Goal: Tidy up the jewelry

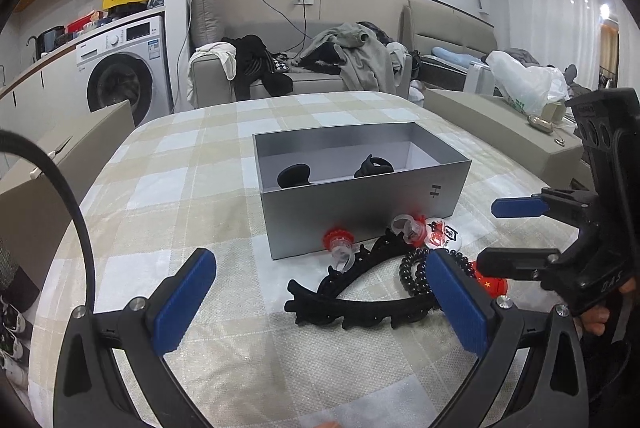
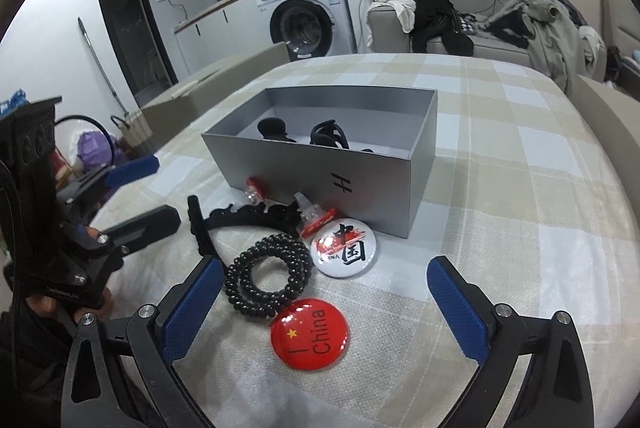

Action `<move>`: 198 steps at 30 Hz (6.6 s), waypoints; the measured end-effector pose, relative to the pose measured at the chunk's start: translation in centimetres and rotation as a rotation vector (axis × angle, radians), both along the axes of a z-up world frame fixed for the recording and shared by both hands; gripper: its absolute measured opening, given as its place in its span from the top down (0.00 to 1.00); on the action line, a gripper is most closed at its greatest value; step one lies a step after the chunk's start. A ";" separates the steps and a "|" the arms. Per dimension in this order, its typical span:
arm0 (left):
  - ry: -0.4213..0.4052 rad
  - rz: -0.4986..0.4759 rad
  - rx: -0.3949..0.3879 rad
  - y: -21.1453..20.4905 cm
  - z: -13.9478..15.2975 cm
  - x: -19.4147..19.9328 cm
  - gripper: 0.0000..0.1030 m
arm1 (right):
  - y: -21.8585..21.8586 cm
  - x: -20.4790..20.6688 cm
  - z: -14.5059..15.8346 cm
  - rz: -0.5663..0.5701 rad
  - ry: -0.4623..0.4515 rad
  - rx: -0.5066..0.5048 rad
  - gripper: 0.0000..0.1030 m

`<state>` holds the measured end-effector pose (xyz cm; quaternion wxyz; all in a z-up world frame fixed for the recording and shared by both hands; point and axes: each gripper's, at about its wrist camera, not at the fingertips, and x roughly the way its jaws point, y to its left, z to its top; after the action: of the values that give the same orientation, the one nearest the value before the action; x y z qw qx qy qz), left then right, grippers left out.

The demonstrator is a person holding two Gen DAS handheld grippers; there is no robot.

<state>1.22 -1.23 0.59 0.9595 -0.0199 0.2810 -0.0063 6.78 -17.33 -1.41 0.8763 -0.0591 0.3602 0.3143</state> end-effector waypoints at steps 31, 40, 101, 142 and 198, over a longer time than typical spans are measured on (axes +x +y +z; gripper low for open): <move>0.013 0.002 -0.044 0.6 -0.1 0.3 0.01 | 1.3 -0.5 -0.6 0.074 0.006 -0.012 0.92; 0.066 -0.058 -0.057 -0.1 -0.4 0.5 0.01 | -1.3 0.9 0.3 0.001 0.038 0.139 0.91; 0.220 -0.138 0.004 -2.4 -1.4 1.6 0.09 | -1.2 0.2 0.2 -0.007 0.037 0.132 0.91; -0.071 -0.004 -0.096 0.7 6.0 2.4 0.09 | -1.5 0.4 9.0 -0.061 -0.164 0.287 0.91; 0.013 0.035 0.000 0.0 2.0 5.9 0.09 | -0.4 6.4 4.4 -0.168 -0.009 0.273 0.89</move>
<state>7.14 -1.28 2.64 0.9576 -0.0248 0.2868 0.0105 13.20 -17.77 2.96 0.9011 0.0893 0.3137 0.2859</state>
